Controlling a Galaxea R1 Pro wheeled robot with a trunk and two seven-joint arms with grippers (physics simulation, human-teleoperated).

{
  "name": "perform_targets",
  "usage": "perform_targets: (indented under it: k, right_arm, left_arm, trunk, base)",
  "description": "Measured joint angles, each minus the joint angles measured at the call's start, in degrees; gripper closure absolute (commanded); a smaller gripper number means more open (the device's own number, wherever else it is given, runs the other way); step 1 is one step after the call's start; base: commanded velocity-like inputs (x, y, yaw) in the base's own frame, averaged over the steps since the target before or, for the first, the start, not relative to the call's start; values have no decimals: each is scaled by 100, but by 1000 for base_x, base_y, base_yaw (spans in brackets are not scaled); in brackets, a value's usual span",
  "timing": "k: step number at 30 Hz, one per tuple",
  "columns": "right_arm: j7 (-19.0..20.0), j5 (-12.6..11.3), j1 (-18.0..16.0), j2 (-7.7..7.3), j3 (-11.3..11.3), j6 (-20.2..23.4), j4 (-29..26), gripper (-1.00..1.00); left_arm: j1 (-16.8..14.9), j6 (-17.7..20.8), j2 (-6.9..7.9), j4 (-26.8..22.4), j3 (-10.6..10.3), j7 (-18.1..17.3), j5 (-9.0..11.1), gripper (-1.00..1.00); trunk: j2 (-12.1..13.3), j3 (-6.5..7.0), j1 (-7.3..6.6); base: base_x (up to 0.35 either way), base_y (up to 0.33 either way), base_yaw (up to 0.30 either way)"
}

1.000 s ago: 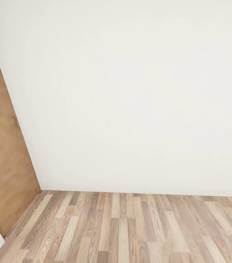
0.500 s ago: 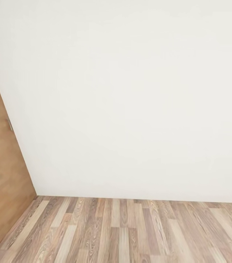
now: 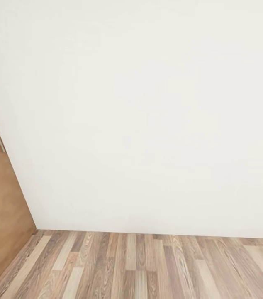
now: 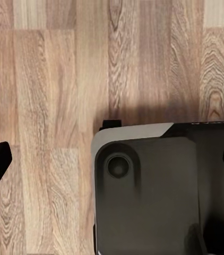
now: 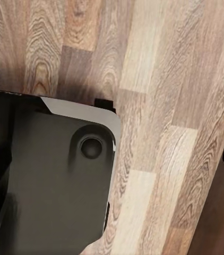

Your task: In the bedroom, move the book from the bed onto either nightstand, and place the two sandals side by side next to the bed.

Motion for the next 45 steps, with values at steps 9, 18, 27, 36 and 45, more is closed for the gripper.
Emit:
perform_targets:
  k: [9,18,27,36,45]
  right_arm:
    - [0,8,0,9,1,0,-1,-100]
    - [0,15,0,26,1,0,-1,-100]
    - [0,24,0,45,7,-1,-1,-100]
    - [0,23,0,46,10,-1,-2,-100]
    - [0,14,0,52,10,-1,-7,-100]
  left_arm:
    - [0,1,1,0,0,0,0,-100]
    - [0,0,0,0,0,0,0,-100]
    - [0,-3,1,0,0,0,0,-100]
    - [0,-4,4,0,0,0,4,-100]
    - [0,-12,4,0,1,0,7,-100]
  trunk:
    - [0,0,0]
    - [0,0,0]
    - [0,0,0]
    - [0,0,0]
    - [0,0,0]
  base:
    - [281,0,0]
    - [281,0,0]
    - [281,0,0]
    - [276,0,0]
    - [245,0,-2]
